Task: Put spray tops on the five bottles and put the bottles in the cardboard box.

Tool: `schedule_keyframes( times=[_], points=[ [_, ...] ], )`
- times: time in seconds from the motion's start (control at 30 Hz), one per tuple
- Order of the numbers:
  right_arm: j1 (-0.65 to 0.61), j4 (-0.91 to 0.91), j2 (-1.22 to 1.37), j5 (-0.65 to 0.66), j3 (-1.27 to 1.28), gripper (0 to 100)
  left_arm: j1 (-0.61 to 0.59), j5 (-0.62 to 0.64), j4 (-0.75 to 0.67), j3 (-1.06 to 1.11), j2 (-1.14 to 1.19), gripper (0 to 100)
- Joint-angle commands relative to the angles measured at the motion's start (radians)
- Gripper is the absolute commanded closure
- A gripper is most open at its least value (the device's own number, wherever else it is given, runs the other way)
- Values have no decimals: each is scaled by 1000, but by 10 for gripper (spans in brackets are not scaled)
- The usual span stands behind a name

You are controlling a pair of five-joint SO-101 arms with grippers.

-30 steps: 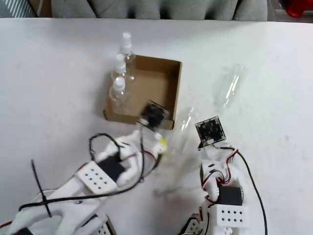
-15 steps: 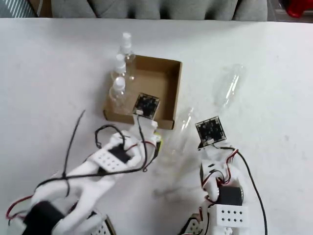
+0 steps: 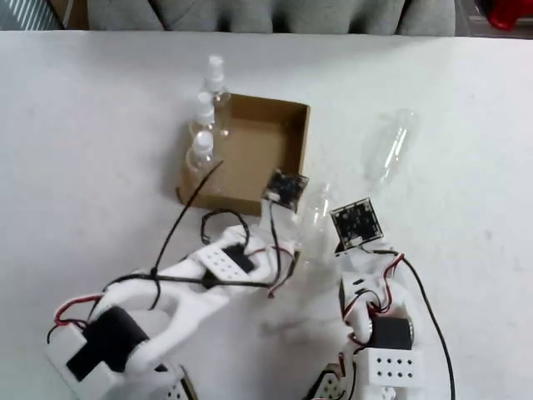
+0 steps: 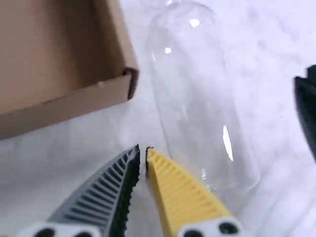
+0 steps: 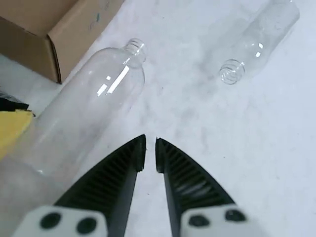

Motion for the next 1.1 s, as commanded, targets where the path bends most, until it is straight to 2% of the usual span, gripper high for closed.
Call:
schedule_keyframes(
  times=[0.0, 0.23, 0.37, 0.47, 0.63, 0.77, 0.9, 1.07],
  points=[
    [-4, -18, -10, -5, 3, 981, 35, 15, -31, 9, -96, 980],
    [-2, -18, -10, -3, 3, 981, 5, 12, -28, 81, -191, 979],
    [-1, -18, -10, -3, 3, 982, -45, -60, -5, 143, -294, 979],
    [-1, -18, -10, -2, 3, 982, -47, -77, 107, 180, -426, 979],
    [-1, -18, -10, -2, 3, 982, -47, -77, 394, 190, -697, 979],
    [-1, -18, -10, -2, 5, 982, -47, -75, 562, 193, -839, 979],
    [-1, -18, -10, -2, 5, 982, -44, -81, 654, 193, -877, 977],
    [-1, -18, -10, -2, 5, 982, 68, -250, 740, 195, -883, 977]
  ],
)
